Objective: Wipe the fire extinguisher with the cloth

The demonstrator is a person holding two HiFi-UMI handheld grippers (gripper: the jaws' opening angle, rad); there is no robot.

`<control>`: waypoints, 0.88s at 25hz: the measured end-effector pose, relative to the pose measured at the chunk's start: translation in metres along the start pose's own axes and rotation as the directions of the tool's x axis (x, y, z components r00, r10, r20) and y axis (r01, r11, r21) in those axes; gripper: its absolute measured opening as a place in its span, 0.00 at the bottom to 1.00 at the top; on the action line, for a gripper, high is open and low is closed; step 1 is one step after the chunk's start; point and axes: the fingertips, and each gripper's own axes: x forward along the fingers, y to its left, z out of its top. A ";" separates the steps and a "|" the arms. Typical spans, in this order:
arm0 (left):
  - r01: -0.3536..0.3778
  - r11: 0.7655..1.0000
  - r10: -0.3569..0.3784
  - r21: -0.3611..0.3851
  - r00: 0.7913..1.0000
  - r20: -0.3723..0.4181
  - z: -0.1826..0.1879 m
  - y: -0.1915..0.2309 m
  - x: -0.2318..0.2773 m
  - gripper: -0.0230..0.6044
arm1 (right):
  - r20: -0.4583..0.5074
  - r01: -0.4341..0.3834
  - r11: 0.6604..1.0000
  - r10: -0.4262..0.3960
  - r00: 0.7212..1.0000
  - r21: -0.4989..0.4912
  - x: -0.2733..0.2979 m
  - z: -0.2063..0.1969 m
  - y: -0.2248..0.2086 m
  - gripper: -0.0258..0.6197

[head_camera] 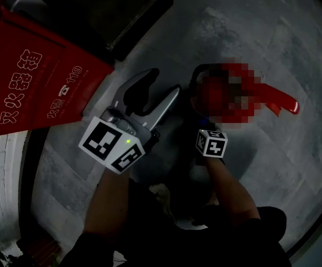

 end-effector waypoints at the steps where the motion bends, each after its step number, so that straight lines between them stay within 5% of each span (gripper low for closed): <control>1: -0.003 1.000 0.003 0.000 1.000 -0.002 0.000 0.001 -0.002 0.41 | -0.002 0.002 1.000 -0.002 1.000 0.004 0.002 -0.001 -0.001 0.14; 8: -0.015 0.999 0.017 -0.036 0.999 0.050 0.011 0.005 -0.015 0.41 | -0.057 0.034 0.997 -0.038 0.998 -0.072 0.011 -0.015 -0.004 0.14; 12: -0.033 0.999 0.034 -0.020 0.998 0.052 0.011 0.012 -0.019 0.41 | -0.108 -0.130 0.965 0.108 0.988 -0.227 -0.004 -0.024 0.040 0.14; 13: -0.037 0.999 0.037 -0.010 0.998 0.052 0.011 0.014 -0.020 0.41 | -0.169 -0.227 0.915 0.179 0.969 -0.333 -0.013 -0.036 0.060 0.14; 15: -0.033 0.999 0.033 -0.005 0.998 0.056 0.009 0.017 -0.022 0.41 | -0.335 -0.450 0.721 0.310 0.890 -0.527 -0.046 -0.065 0.096 0.14; 17: -0.003 1.000 0.004 -0.016 0.998 0.068 0.009 0.018 -0.023 0.41 | -0.425 -0.590 0.551 0.410 0.807 -0.590 -0.092 -0.067 0.120 0.14; 19: 0.057 0.998 -0.055 -0.024 0.996 0.073 0.012 0.013 -0.024 0.41 | -0.417 -0.644 0.496 0.497 0.761 -0.583 -0.132 -0.040 0.136 0.14; 22: 0.176 0.983 -0.171 -0.046 0.981 0.097 0.024 -0.003 -0.025 0.41 | -0.318 -0.646 0.493 0.593 0.740 -0.583 -0.178 0.025 0.156 0.14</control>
